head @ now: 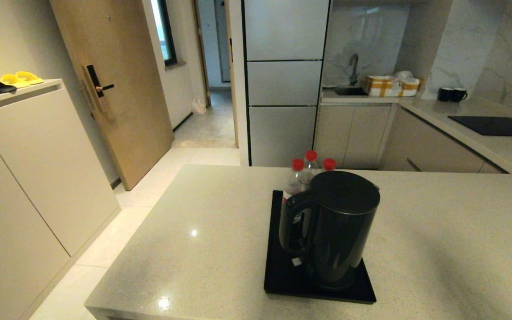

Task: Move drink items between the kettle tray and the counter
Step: Pick up the kettle

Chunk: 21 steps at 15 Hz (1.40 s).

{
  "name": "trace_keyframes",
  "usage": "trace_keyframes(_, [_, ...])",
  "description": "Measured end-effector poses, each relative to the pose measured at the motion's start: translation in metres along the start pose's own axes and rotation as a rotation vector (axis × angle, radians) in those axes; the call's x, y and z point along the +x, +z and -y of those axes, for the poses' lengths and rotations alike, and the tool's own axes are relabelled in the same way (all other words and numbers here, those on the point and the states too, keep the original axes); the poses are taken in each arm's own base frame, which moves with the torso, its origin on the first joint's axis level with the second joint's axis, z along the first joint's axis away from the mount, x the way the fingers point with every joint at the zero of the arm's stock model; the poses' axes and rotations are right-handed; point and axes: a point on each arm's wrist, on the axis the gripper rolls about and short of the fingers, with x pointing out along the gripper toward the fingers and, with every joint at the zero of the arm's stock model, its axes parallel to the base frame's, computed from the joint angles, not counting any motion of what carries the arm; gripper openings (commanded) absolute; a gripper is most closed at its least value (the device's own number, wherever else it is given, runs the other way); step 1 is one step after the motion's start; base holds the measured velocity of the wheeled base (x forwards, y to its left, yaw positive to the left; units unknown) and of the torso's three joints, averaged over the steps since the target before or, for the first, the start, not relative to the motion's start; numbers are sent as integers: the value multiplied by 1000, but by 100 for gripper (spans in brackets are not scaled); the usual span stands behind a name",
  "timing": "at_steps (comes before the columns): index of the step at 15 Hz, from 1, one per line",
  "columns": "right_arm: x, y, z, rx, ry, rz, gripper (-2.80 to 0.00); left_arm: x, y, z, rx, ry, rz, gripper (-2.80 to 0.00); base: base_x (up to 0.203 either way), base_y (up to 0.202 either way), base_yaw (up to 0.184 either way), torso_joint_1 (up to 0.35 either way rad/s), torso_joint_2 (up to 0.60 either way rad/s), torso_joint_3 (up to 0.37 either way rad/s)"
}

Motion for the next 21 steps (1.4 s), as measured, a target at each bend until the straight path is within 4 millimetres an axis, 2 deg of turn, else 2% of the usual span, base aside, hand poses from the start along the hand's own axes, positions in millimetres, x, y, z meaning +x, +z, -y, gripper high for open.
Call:
trace_keyframes(4, [0, 0, 0, 0, 2, 0, -280, -1, -1, 0, -3, 8, -27, 0, 0, 0, 0, 0, 0, 0])
trace_keyframes(6, [0, 0, 0, 0, 1, 0, -280, -4, 6, 0, 23, -8, -55, 0, 0, 0, 0, 0, 0, 0])
trace_keyframes(9, [0, 0, 0, 0, 1, 0, -280, -7, 57, 1, 1, -125, 18, 0, 0, 0, 0, 0, 0, 0])
trace_keyframes(11, [0, 0, 0, 0, 0, 0, -280, 6, 91, 3, -50, -224, 11, 0, 0, 0, 0, 0, 0, 0])
trace_keyframes(13, [0, 0, 0, 0, 2, 0, -280, 31, 123, 4, -117, -310, -31, 0, 0, 0, 0, 0, 0, 0])
trace_keyframes(16, [0, 0, 0, 0, 1, 0, -280, 82, 157, 12, -194, -457, -194, 0, 0, 0, 0, 0, 0, 0])
trace_keyframes(18, [0, 0, 0, 0, 1, 0, -280, 114, 164, 25, -180, -584, -305, 0, 0, 0, 0, 0, 0, 0])
trace_keyframes(21, [0, 0, 0, 0, 1, 0, -280, 167, 150, 45, -79, -682, -446, 0, 0, 0, 0, 0, 0, 0])
